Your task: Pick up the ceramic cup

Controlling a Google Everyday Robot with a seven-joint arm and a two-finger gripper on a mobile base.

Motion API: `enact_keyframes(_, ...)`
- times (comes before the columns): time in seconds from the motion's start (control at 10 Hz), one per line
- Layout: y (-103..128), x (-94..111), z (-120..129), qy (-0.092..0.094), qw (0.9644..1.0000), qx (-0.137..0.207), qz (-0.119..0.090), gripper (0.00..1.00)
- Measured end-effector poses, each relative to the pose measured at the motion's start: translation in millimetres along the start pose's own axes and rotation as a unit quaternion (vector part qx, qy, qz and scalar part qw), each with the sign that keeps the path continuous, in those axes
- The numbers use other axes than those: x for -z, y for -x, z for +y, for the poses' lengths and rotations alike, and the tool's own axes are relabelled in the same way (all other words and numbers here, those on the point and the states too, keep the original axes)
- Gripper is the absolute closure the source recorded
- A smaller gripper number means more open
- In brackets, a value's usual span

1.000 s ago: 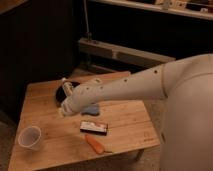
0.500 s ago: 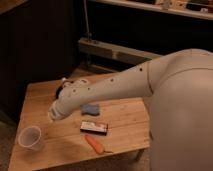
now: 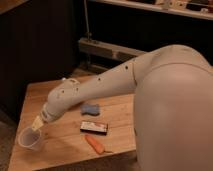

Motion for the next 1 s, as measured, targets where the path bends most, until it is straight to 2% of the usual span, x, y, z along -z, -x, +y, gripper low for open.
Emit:
enact_keyframes(0.2,3.3,-15.8,6.8,-0.002,0.9999,0.008,0.014,0.20)
enact_keyframes(1.0,0.9,-57.3,-2.7,-0.003,0.9983,0.002,0.059,0.20)
